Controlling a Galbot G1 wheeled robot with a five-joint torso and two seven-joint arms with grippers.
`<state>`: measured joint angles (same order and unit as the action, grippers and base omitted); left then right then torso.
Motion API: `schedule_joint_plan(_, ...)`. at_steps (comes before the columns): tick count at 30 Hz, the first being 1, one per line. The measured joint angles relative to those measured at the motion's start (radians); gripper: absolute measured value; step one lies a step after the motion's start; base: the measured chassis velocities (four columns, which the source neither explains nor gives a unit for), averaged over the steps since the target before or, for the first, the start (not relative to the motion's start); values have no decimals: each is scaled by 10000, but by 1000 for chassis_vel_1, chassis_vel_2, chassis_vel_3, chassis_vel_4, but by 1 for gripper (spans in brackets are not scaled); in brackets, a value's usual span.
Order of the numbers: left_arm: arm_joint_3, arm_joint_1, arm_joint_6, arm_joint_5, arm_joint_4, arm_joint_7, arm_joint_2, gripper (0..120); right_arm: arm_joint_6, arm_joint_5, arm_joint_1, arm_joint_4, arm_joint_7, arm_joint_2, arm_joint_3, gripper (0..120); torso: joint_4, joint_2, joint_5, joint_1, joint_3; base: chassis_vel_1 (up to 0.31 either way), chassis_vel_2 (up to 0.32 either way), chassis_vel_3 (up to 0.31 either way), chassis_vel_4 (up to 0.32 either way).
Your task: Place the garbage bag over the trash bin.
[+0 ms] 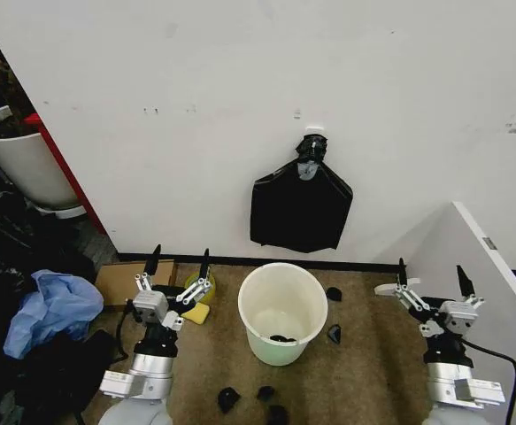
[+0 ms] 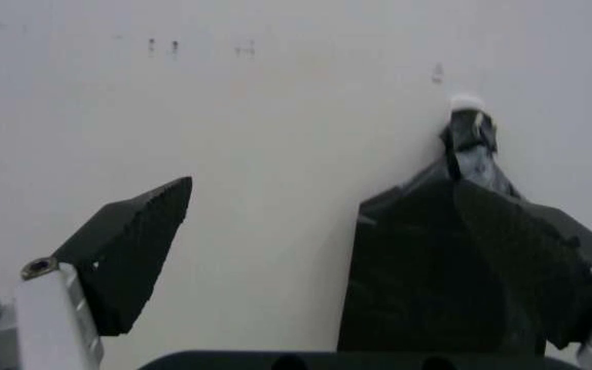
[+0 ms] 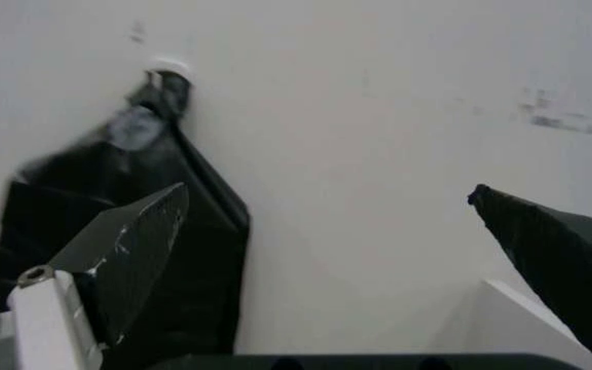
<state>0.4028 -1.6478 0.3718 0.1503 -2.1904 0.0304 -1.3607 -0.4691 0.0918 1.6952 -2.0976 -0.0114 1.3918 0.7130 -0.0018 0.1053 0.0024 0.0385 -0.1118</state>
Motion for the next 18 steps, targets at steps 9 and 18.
schedule_joint_plan(9,45,-90,108,-43,-19,-6,165,100,848,1266,145,-454,-207,252,-685,100,-3,0,2,-1,1,0,0,0,0)
schedule_joint_plan(18,328,-465,753,-87,329,70,285,100,3345,4590,-1533,-616,-1061,-487,-1858,100,0,0,-1,0,0,0,0,0,0)
